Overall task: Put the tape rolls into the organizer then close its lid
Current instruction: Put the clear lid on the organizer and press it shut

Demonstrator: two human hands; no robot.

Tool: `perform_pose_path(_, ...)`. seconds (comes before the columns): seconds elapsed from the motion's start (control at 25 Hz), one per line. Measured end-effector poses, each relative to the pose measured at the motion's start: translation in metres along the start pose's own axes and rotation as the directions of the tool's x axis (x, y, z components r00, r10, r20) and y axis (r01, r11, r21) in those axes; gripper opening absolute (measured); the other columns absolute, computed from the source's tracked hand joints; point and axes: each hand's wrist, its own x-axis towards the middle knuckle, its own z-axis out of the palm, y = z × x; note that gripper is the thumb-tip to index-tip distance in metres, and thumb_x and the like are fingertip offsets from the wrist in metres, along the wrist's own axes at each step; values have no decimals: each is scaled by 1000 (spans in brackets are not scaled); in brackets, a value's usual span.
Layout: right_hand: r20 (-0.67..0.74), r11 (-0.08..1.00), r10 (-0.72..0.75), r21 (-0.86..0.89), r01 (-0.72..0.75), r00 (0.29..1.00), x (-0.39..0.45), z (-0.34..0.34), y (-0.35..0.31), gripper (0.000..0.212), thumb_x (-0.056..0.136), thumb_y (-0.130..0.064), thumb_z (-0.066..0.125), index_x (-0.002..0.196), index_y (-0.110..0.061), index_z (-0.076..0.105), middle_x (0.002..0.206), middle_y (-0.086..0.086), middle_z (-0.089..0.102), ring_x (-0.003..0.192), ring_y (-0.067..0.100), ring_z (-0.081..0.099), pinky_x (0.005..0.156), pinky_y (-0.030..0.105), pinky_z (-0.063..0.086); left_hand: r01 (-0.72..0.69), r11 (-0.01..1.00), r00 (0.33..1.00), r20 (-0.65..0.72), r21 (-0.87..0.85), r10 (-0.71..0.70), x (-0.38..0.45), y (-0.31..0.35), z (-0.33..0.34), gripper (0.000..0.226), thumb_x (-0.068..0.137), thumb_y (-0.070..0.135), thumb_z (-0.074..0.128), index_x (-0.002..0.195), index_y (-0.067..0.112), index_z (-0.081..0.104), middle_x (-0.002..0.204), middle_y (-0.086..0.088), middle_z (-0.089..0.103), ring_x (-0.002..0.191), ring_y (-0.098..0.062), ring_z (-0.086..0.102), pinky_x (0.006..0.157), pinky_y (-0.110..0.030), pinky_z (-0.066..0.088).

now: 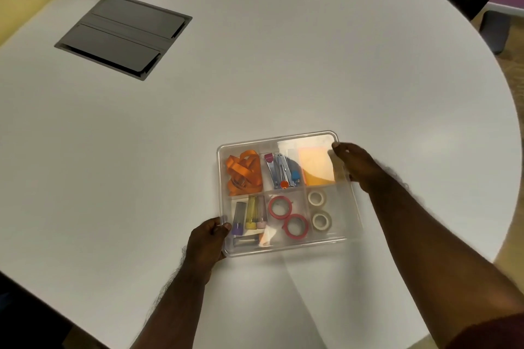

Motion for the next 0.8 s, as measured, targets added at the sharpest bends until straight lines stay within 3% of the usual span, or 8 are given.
perform_pose_path(0.16,174,994,88,44,-97,981,-52,-20,67,36,88,-38,67,121,-23,62,105,-3,74,90,14,71,65,31,56,-5,998,994,105,-60,11,-10,-5,-6,10,89,28,63,97,28,68,101,-2,75,96,-21,70,80,-38,59)
perform_pose_path(0.28,267,986,120,79,-146,956,-86,-30,105,45,86,-28,71,128,-32,56,113,-2,71,101,17,70,73,30,59,30,993,976,217,-113,-5,-15,-16,-15,28,90,8,61,105,30,67,100,8,77,94,-10,71,80,-26,55)
perform_pose_path(0.44,296,973,101,168,-156,950,-95,-31,117,46,90,-16,67,131,-32,54,125,7,64,113,26,63,79,30,58,49,989,975,223,-138,-17,-18,-21,-18,36,90,-1,57,113,25,65,113,-1,73,105,-16,65,92,-29,50)
perform_pose_path(0.6,276,979,95,147,-139,956,-93,-30,120,44,90,-14,67,129,-32,57,122,8,64,104,23,66,79,34,60,-13,995,983,181,-96,31,-21,-21,-17,37,88,-3,58,101,30,71,102,1,75,93,-18,62,86,-33,48)
perform_pose_path(0.72,295,981,119,116,-159,948,-91,-33,118,47,89,-16,68,132,-29,55,116,5,66,96,23,68,80,37,60,2,999,983,182,-52,8,-19,-18,-15,46,88,-3,59,124,24,60,109,-2,72,98,-21,62,86,-35,49)
perform_pose_path(0.8,268,981,112,126,-150,957,-91,-31,117,48,89,-12,68,133,-26,55,115,8,65,89,24,68,74,34,61,-51,997,986,163,51,42,-16,-10,-11,70,84,-4,65,143,24,39,126,-8,61,109,-22,60,86,-34,52)
